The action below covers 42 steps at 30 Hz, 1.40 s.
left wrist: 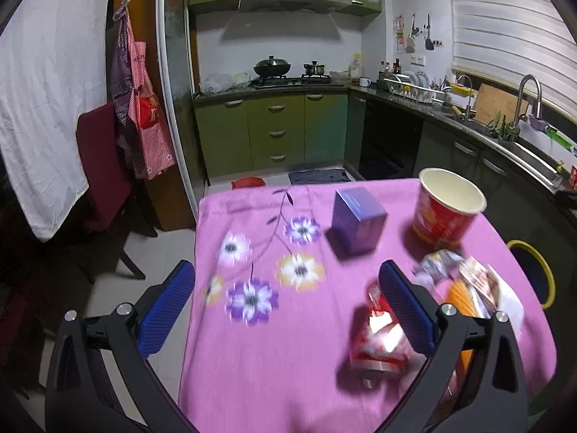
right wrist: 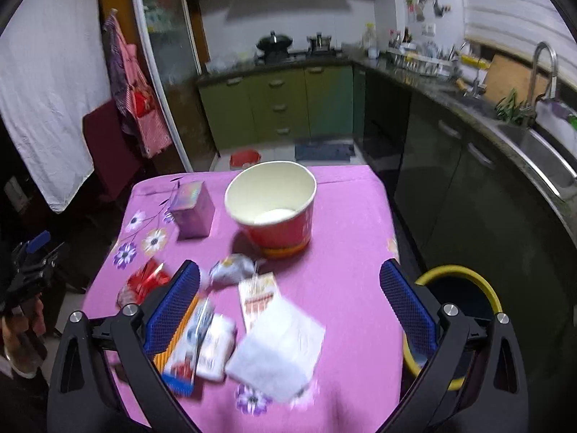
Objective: Collect trash
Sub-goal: 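Reach the right gripper into the red paper cup and grasp its rim, then drop the paper cup into the bin with right gripper while left approaches purple box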
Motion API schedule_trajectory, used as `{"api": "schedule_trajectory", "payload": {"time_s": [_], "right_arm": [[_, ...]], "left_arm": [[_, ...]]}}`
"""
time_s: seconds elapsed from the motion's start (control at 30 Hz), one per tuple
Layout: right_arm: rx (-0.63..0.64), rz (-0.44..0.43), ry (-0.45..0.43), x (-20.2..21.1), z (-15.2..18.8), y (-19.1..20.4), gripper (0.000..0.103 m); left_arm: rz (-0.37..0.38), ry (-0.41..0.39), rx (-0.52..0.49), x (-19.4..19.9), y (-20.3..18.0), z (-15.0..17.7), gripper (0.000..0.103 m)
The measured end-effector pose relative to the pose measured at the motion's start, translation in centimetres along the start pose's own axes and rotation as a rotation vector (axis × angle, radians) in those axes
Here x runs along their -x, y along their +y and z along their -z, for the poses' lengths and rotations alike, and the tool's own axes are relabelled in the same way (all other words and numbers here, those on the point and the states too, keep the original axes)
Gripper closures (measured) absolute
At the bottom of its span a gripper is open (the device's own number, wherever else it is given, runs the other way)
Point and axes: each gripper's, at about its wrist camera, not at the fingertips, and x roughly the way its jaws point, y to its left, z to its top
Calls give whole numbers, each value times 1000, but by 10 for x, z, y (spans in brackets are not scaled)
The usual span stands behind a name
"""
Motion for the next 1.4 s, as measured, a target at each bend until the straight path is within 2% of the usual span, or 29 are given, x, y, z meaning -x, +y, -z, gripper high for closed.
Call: {"api": "schedule_trajectory", "payload": {"time_s": [0.1,0.23,0.3,0.4,0.5,0.6,0.67,0.73,0.8,0.87,1.0,1.1,1.23,1.3,1.4], "right_arm": [[-26,-21,94,-43,-36,-7,16],[-60,-3,214,-101,-75,-16,27],[-77,12,272,-127,-87,-21,38],[-87,31,346,-158,-97,-30,52],[-98,54,413,-185,-104,-38,61],[-100,78,470,-209,-104,-40,63],[-110,78,508,-223,-99,-38,68],[-114,79,540,-235,-94,-38,75],[-115,96,566,-246,-91,-36,90],[-106,118,563,-248,-92,-36,98],[-115,108,545,-241,-95,-43,98],[-139,93,505,-218,-101,-57,98],[-255,104,407,-150,-104,-116,98],[-341,152,361,-110,-94,-165,98],[-461,239,347,-73,-66,-231,98]], "left_arm": [[11,-5,-10,-30,-4,-15,6],[33,11,-4,-75,-9,-32,6],[35,14,4,-96,-11,-35,6],[-2,29,20,-126,-8,-37,6],[-8,46,34,-145,-2,-33,6],[6,71,48,-158,4,-28,6],[8,81,47,-164,6,-25,6],[12,91,49,-167,6,-21,6],[21,103,44,-171,5,-20,6],[27,111,37,-173,3,-18,6],[43,121,9,-176,-6,-14,6],[45,121,-3,-175,-11,-10,6],[54,121,4,-175,-10,-10,6],[56,121,6,-174,-10,-10,6],[59,120,5,-174,-10,-10,6]]}}
